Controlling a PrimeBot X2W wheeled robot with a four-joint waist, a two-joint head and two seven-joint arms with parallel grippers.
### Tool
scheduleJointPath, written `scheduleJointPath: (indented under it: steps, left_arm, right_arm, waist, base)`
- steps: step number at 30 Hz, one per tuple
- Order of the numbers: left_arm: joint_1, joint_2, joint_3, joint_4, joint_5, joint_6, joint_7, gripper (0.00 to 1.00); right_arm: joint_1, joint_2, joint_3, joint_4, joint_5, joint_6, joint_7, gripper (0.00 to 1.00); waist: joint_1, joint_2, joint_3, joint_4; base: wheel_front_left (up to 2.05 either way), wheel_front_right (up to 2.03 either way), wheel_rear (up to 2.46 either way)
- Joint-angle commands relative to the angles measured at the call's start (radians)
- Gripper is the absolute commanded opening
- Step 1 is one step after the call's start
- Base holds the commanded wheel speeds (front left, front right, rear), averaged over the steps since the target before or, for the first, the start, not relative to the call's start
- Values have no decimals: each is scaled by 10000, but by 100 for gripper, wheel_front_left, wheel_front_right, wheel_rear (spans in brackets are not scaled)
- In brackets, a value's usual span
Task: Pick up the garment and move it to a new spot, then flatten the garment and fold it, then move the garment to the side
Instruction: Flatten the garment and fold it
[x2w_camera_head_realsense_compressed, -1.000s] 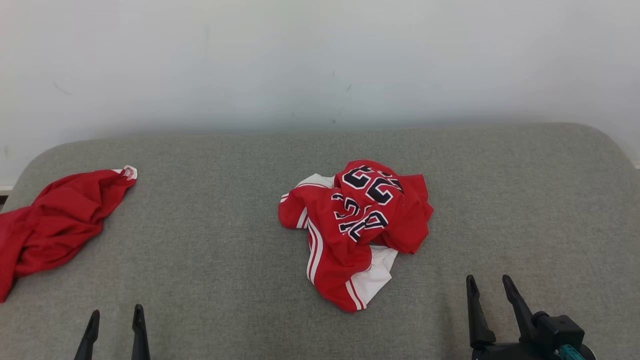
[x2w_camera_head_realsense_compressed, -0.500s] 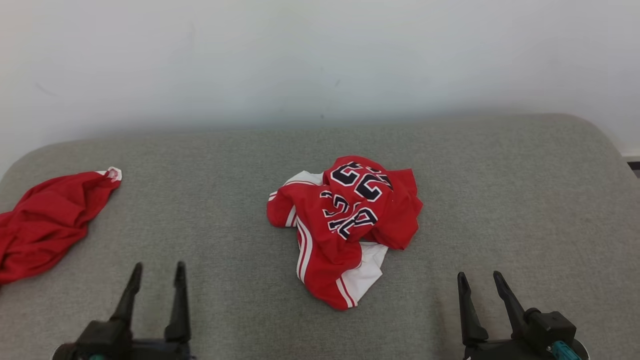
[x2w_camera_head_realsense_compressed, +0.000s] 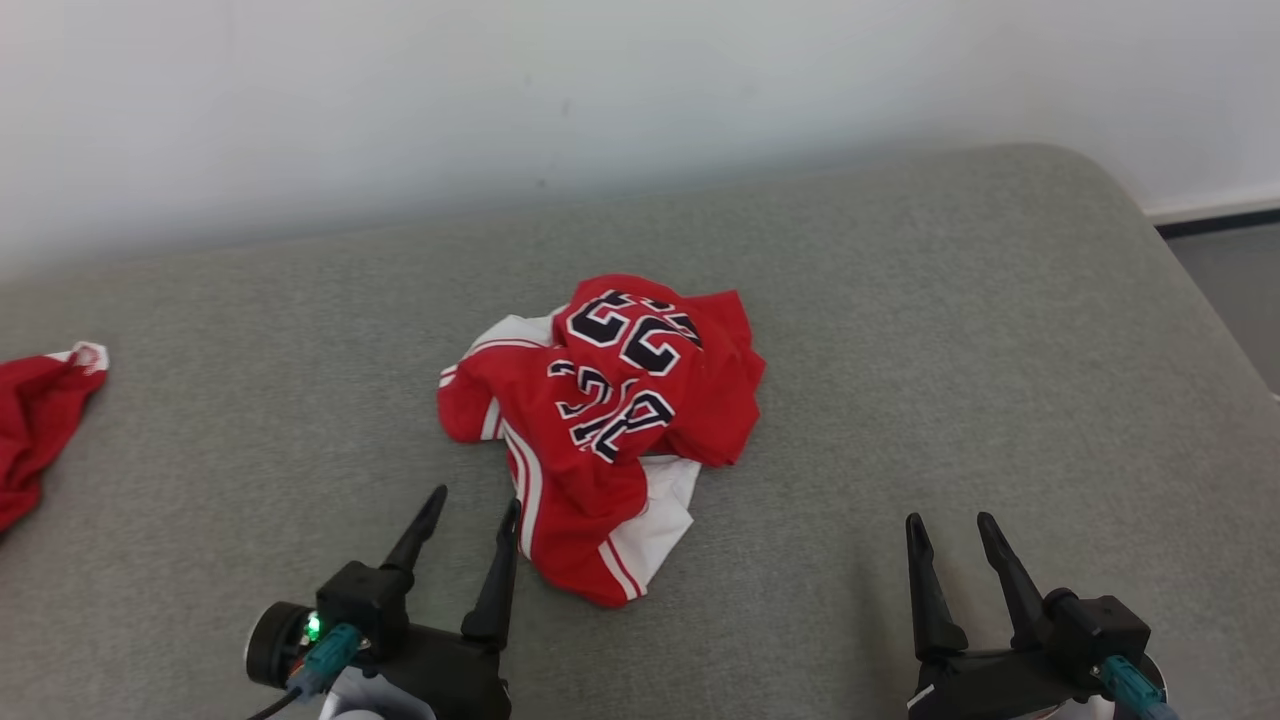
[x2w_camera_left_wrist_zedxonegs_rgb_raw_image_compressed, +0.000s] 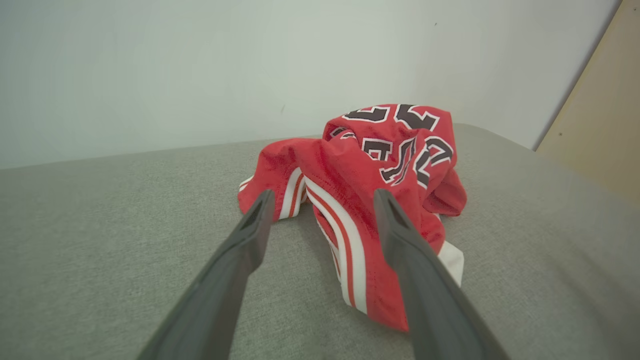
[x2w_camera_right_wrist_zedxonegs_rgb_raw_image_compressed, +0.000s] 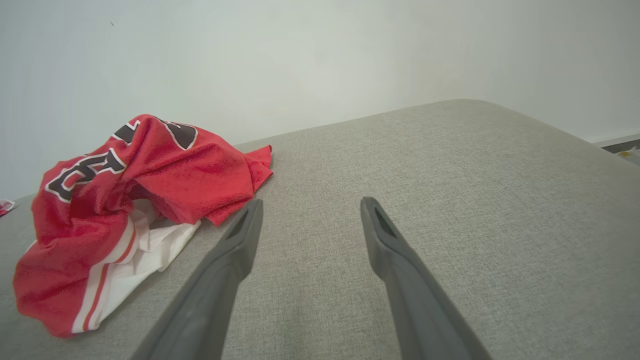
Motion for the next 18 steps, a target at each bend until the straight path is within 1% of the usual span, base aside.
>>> scheduleJointPath:
  steps: [1,7,12,13,14,15,16,18]
  left_arm:
    - [-185,80,-198,292,-64,13,18,100]
    - [-471,142,-836,1441,-373,13,278,100]
    - [-873,132,-1022,2407,-301,28,432,100]
    - [-976,70,-1036,2560,-341,28,413,89]
    - [-976,70,-1036,2560,-341,28,413,89]
    - [-1070,13,-1060,2701,-356,27,397,41]
    - [-1217,-44,-1031,2817,-413,31,273,0]
    - [-1291,-41,-994,2854,-360,99,165,0]
  right_arm:
    - [-86,23,42,-19,73,-22,-5,100]
    - [-183,26,52,-52,232,-22,-5,100]
    - [-247,27,60,-37,279,-22,-5,100]
    - [-249,26,74,-52,270,-22,-5,100]
    - [-249,26,74,-52,270,-22,-5,100]
    - [-250,24,84,-63,255,-22,-5,100]
    - [-203,24,63,-74,225,-22,-5,100]
    - [-83,24,-17,-82,206,-22,-5,100]
  waist:
    - [-1,-1,450,-556]
    - [-1,-1,677,-960]
    - [-1,-1,733,-1066]
    - [-1,-1,718,-1078]
    - [-1,-1,718,-1078]
    - [-1,-1,693,-1083]
    - [-1,-1,615,-1053]
    - [-1,-1,504,-940]
  base:
    - [0,0,0]
    - [0,0,0]
    - [0,0,0]
    - [0,0,0]
    - [0,0,0]
    - [0,0,0]
    - [0,0,0]
    - [0,0,0]
